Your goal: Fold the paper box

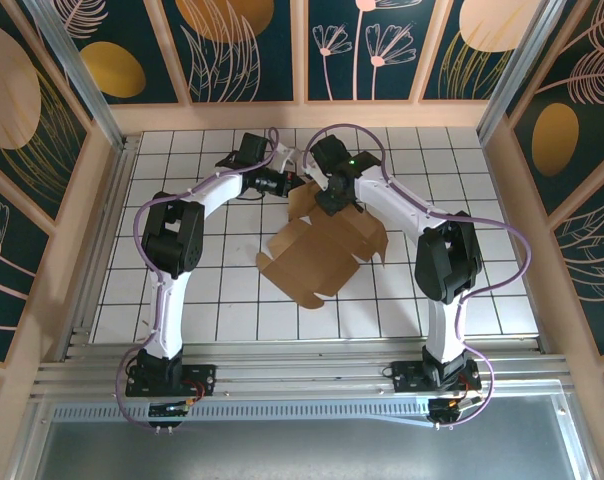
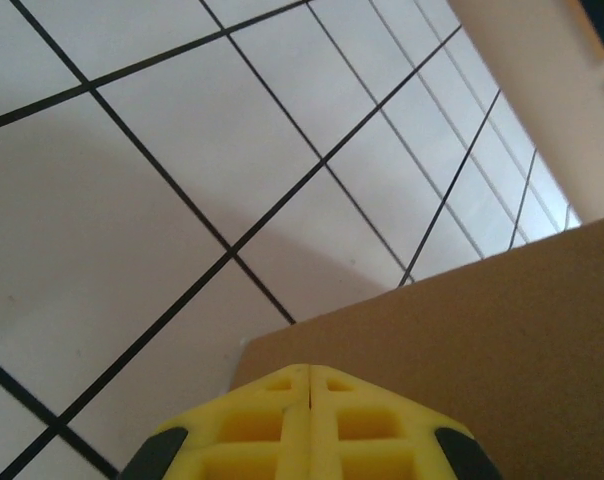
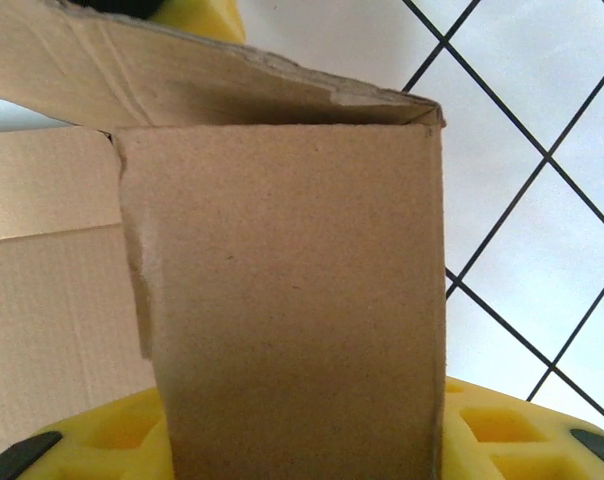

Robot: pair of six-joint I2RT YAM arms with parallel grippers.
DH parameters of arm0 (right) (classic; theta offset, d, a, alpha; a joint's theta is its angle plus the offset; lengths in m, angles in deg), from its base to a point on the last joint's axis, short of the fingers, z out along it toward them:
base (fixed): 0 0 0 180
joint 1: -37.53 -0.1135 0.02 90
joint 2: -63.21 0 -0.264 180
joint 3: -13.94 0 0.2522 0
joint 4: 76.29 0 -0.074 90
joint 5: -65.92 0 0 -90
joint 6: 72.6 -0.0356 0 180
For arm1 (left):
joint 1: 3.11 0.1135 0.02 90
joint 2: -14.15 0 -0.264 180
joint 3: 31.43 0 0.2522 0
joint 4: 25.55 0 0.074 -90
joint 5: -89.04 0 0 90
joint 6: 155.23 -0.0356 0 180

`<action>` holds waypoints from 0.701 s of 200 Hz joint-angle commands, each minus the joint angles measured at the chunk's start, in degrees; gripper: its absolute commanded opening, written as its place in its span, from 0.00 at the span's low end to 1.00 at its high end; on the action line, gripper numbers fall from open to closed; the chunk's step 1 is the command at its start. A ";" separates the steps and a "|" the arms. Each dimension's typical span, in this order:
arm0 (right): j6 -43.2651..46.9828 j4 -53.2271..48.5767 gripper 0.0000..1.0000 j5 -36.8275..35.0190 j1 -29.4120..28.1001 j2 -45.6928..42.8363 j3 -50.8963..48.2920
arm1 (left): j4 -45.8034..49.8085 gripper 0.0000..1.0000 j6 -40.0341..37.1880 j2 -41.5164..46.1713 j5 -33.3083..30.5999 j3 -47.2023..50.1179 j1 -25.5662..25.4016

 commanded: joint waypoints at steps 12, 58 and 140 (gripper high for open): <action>-0.14 3.67 0.46 -4.24 0.09 -0.52 -1.15 | 16.86 0.00 -15.13 2.47 0.42 1.93 -0.87; -0.41 3.37 0.46 -4.13 0.07 0.34 -0.46 | 20.91 0.13 -20.33 2.38 4.24 0.38 -0.88; -0.21 3.37 0.46 -3.96 0.03 0.19 -0.38 | 16.79 0.41 -30.32 7.71 1.09 6.08 -0.87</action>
